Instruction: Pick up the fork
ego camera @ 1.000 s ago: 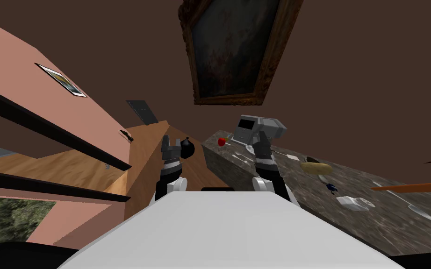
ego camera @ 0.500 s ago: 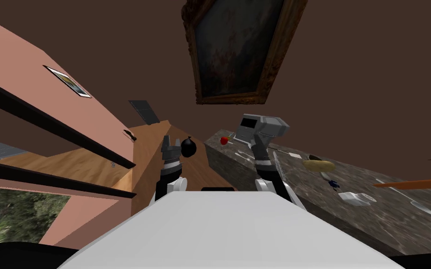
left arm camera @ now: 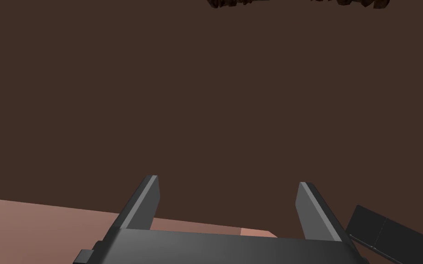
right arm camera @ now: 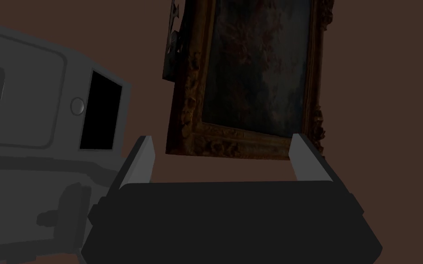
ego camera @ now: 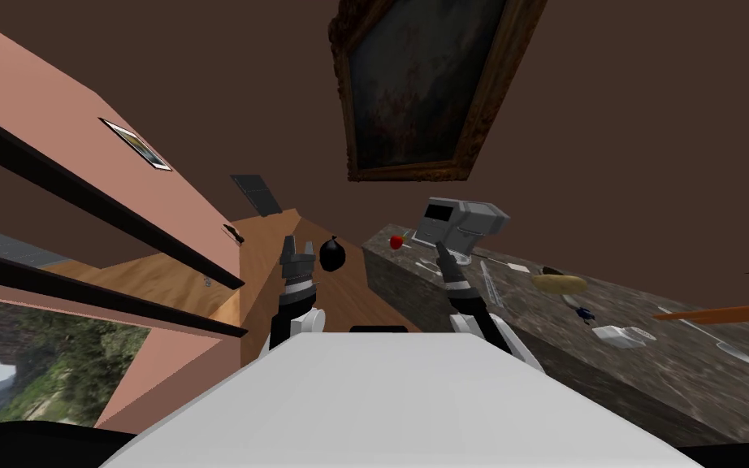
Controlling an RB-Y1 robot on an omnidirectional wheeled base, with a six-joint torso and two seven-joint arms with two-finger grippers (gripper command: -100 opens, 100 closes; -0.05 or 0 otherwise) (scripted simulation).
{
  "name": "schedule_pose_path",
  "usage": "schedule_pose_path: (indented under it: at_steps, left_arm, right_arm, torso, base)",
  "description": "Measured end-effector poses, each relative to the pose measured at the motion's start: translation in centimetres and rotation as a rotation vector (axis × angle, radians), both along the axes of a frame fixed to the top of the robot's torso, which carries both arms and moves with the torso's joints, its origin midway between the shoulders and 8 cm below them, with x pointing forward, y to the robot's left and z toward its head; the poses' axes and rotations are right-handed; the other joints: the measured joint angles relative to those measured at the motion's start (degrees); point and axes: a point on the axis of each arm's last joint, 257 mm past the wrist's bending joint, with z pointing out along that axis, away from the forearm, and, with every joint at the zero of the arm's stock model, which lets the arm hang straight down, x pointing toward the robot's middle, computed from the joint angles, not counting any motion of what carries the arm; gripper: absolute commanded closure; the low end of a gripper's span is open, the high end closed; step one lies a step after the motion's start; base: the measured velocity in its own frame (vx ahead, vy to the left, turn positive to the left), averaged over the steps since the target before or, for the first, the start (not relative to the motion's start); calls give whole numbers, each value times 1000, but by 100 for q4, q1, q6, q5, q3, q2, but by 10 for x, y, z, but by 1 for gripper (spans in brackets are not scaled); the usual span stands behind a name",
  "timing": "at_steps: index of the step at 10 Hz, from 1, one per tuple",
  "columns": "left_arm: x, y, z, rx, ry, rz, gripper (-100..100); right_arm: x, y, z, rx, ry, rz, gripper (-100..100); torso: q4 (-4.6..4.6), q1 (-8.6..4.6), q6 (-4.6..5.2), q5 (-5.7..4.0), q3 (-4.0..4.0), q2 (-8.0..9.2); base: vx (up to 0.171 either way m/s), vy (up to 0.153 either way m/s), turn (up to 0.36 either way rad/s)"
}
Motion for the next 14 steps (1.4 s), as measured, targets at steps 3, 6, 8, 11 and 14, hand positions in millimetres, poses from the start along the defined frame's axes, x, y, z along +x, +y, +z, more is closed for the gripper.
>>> schedule_pose_path:
  at_steps: [3,6,8,11,14]
  left_arm:
    - [0,0,0,0,0,0,0]
    - [0,0,0,0,0,0,0]
    - [0,0,0,0,0,0,0]
    - [0,0,0,0,0,0,0]
    - [0,0,0,0,0,0,0]
  right_arm:
    - [7,-13,-23,-98,47,-1,-100]
    - [14,-27,-42,-168,85,-5,-100]
    - [16,-37,-54,-222,111,-9,-100]
    - [19,-60,-75,-331,159,-16,-100]
    - [22,-82,-97,-436,208,-20,-100]
  torso:
    - [2,-3,0,1,4,7]
    - [1,-17,1,-2,0,-2]
    - [-1,-6,1,1,-3,-7]
    - [1,5,1,3,1,1]
    - [-2,-11,0,-1,-7,-13]
  base:
    - [-68,105,12]
    - [-53,98,24]
    - [-46,108,14]
    - [-56,144,35]
    - [-25,91,25]
